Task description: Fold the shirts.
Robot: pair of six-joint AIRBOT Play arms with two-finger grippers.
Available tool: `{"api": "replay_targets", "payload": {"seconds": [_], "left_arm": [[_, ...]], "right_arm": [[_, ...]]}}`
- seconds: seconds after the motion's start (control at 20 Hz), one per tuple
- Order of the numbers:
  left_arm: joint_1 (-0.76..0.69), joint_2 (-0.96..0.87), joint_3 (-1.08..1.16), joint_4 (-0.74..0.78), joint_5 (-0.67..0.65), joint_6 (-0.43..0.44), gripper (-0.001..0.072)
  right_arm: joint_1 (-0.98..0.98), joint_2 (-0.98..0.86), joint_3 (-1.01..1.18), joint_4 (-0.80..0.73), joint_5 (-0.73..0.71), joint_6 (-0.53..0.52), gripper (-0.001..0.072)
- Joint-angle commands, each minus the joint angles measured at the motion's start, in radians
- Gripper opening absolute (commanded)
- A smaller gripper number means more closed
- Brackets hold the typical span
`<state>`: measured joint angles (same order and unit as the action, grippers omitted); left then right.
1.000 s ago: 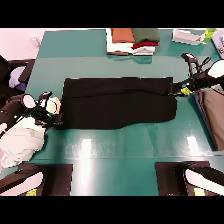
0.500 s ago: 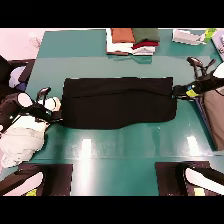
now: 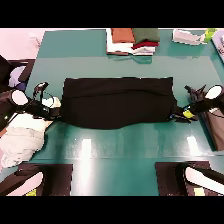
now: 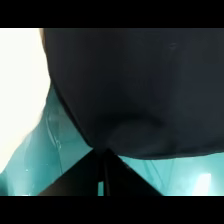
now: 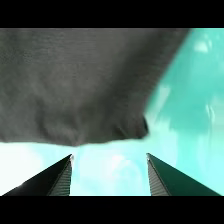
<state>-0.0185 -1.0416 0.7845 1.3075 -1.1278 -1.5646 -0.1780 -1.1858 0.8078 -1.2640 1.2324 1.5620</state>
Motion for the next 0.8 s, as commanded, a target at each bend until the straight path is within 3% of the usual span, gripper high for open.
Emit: {"api": "replay_targets", "payload": {"seconds": [0.0,0.05,0.1,0.25,0.3,0.5,0.75], "left_arm": [[0.001,0.002,0.002,-0.007,0.002,0.002,0.0022],[0.001,0.002,0.002,-0.007,0.000,0.002,0.0022],[0.001,0.002,0.002,-0.007,-0.002,0.002,0.0022],[0.001,0.002,0.002,-0.002,-0.006,0.003,0.0022],[0.001,0.002,0.002,0.005,-0.014,0.007,0.0022],[0.001,0.008,0.023,0.048,-0.120,0.052,0.0020],[0.001,0.186,0.013,0.056,-0.232,0.054,0.0020]], "right_arm": [[0.057,-0.042,-0.006,0.015,-0.064,0.027,0.0507],[0.081,-0.072,0.016,0.015,-0.059,0.027,0.0503],[0.104,-0.098,0.037,0.013,-0.059,0.027,0.0434],[0.164,-0.139,0.100,-0.040,-0.044,0.027,0.0102],[0.180,-0.138,0.108,-0.069,-0.032,0.028,0.0021],[0.189,-0.034,0.092,-0.202,0.055,0.029,0.0018],[0.126,0.245,0.033,-0.275,0.188,0.024,0.0018]]}}
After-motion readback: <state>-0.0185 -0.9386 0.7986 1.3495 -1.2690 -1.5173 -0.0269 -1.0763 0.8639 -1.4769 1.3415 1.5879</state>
